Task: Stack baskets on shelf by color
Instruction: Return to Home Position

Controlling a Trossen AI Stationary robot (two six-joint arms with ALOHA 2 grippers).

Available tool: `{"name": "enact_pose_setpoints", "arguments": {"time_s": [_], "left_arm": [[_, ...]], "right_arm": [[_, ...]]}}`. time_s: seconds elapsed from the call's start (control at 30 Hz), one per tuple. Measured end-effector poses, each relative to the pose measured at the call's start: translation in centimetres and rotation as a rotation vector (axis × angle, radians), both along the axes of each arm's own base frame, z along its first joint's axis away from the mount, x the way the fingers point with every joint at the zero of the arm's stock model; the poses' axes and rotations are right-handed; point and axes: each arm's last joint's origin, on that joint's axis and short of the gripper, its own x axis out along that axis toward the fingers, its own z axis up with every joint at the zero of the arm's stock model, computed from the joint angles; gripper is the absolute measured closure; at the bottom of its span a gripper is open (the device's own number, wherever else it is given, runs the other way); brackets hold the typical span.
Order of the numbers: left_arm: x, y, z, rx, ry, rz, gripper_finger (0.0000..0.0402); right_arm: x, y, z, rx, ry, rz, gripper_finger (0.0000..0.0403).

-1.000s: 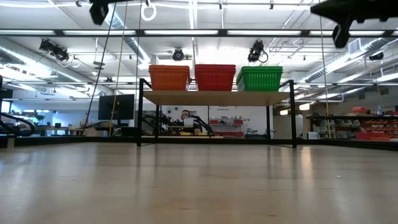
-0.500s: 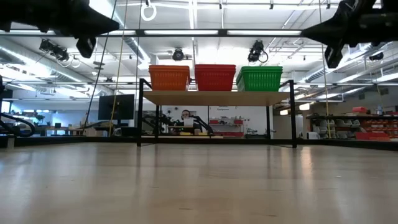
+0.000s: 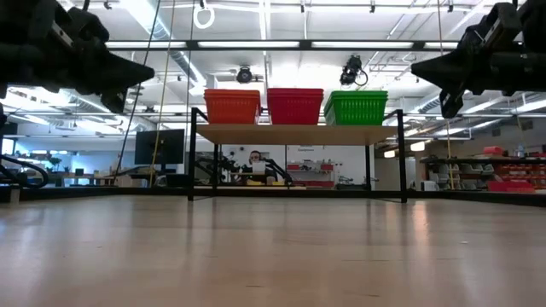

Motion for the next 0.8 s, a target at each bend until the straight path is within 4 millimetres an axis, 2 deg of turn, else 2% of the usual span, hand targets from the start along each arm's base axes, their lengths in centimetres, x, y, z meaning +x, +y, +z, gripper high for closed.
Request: {"name": "enact_pose_setpoints", "arguments": {"time_s": [0.13, 0.33, 0.57, 0.8], "left_arm": [[0.01, 0.08, -0.47, 0.052, 0.056, 0.012, 0.0401], [0.01, 0.1, -0.16, 0.052, 0.023, 0.02, 0.0397], [0.01, 0.1, -0.35, 0.055, 0.043, 0.02, 0.0387], [0.0, 0.1, -0.71, 0.058, 0.081, 0.019, 0.0393]], "right_arm": [[0.03, 0.11, -0.09, -0.008, 0.011, 0.026, 0.0399], [0.04, 0.19, -0.06, -0.019, 0.009, 0.041, 0.0399], [0.04, 0.19, -0.04, -0.019, 0.007, 0.039, 0.0398], [0.06, 0.18, -0.25, -0.038, 0.031, 0.036, 0.0398]]}}
